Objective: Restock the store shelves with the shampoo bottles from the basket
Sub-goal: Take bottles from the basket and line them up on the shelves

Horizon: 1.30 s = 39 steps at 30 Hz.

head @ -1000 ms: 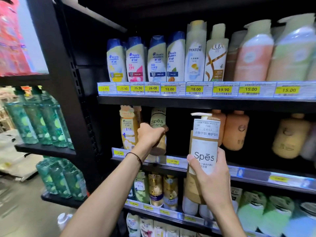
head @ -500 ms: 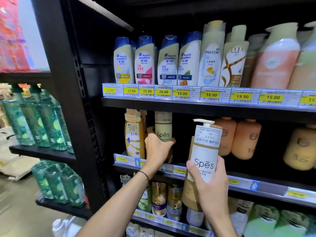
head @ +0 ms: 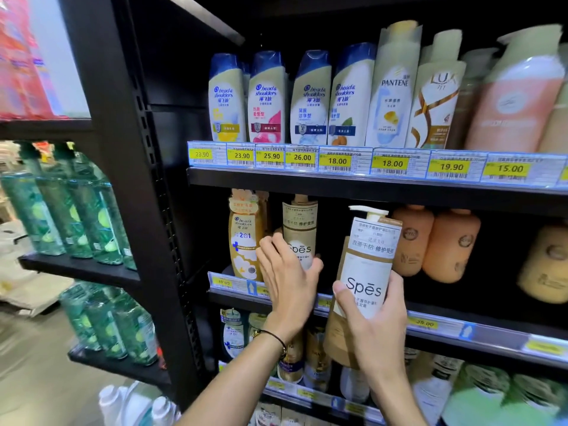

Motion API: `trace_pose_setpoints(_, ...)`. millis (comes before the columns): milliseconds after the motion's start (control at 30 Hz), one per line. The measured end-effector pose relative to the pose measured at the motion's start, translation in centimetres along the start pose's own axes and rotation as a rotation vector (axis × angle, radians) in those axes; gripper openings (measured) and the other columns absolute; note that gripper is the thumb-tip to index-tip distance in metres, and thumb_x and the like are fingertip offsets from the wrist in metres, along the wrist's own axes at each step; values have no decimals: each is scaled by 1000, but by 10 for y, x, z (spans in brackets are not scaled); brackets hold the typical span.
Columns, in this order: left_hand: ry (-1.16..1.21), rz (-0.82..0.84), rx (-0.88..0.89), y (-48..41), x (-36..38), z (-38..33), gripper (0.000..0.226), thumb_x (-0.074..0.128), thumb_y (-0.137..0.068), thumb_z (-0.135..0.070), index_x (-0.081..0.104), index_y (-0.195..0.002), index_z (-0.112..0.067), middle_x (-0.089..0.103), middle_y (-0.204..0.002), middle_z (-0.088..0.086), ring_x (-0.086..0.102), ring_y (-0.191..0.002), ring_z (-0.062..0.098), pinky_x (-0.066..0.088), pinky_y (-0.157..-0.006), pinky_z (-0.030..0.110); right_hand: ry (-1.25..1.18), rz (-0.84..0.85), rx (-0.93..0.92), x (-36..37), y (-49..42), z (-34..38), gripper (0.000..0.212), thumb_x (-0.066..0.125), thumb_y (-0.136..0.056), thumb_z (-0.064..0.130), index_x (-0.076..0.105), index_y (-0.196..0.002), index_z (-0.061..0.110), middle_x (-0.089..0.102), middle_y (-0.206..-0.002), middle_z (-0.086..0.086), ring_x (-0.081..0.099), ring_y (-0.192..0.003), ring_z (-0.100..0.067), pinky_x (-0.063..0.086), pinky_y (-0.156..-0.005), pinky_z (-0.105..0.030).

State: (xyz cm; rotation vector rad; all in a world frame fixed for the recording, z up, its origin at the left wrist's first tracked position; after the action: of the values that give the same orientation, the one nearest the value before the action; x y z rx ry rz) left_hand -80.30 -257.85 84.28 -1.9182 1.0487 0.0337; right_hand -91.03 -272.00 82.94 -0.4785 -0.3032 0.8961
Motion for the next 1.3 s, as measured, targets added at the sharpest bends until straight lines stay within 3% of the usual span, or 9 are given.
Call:
trace_pose_setpoints(167,-18,-44,-10,2,-3,8,66,73,-77,-40,43,-126,-7,36,-118,6,40,-109,26,46,-92,40,-55,-34,16,2,-1,-3,61,74,-66,61,51,-113,31,68,-96,28,69,-79,0,50,-65,-25)
trace_pose_setpoints(400,-77,-49,59,-1,-9,25,79,70,-86,-40,33,-144,-1,36,-121,10,41,-108,29,46,-94,43,-196,-99,97,6,-2,-11,57,75,-67,60,51,-110,32,68,-92,25,67,-77,2,51,-62,-13)
trace_pose_setpoints(567,-90,-69,95,-1,-13,32,78,71,-88,-40,34,-146,-2,38,-123,10,44,-109,29,44,-96,41,-439,-141,217,21,1,-20,66,82,-70,55,50,-122,31,71,-102,15,70,-95,-5,55,-78,-24)
trace_pose_setpoints(733,-68,-86,120,1,-17,37,74,71,-89,-45,39,-141,-4,41,-125,11,46,-113,28,44,-98,38,-694,-156,270,39,-1,-19,74,84,-78,38,46,-142,31,68,-130,5,65,-121,-13,55,-100,-38)
trace_pose_setpoints(867,-92,-118,116,5,-25,59,56,59,-96,-45,45,-136,-9,44,-124,7,47,-108,26,42,-93,39,-822,-112,252,43,-9,-17,97,93,-69,29,40,-151,27,61,-143,-7,60,-131,-22,50,-106,-47)
trace_pose_setpoints(933,-148,-125,145,8,-30,74,47,54,-97,-41,48,-132,-11,45,-122,6,48,-106,26,40,-89,39,-828,-131,225,42,-13,-18,92,89,-71,20,42,-150,22,61,-142,-11,60,-130,-24,47,-111,-47)
trace_pose_setpoints(1133,-245,-52,213,17,-37,116,37,44,-101,-35,57,-123,-9,50,-121,7,50,-110,29,39,-101,46,-760,-165,263,42,-28,-27,81,89,-71,14,50,-142,7,68,-131,-13,66,-122,-22,52,-105,-41)
trace_pose_setpoints(1200,-281,-22,267,20,-37,122,32,42,-101,-32,58,-117,-9,51,-119,6,51,-112,29,36,-109,47,-689,-171,265,42,-34,-27,70,89,-69,12,57,-130,0,73,-120,-12,70,-114,-21,56,-99,-38)
trace_pose_setpoints(1300,-310,-2,322,23,-36,128,29,42,-102,-29,58,-116,-8,53,-124,8,51,-121,30,31,-117,49,-578,-176,249,41,-40,-31,56,91,-62,15,64,-110,5,79,-103,-4,74,-101,-16,61,-85,-28)
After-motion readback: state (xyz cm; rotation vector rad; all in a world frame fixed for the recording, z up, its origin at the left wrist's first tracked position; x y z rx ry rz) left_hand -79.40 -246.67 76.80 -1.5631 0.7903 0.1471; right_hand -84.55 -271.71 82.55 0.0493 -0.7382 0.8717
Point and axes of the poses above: each hand's wrist, its own y-axis away from the middle knuckle, its own x-axis out of the palm, z = x × y, the point moved 6 cm from there along -y, towards the middle knuckle
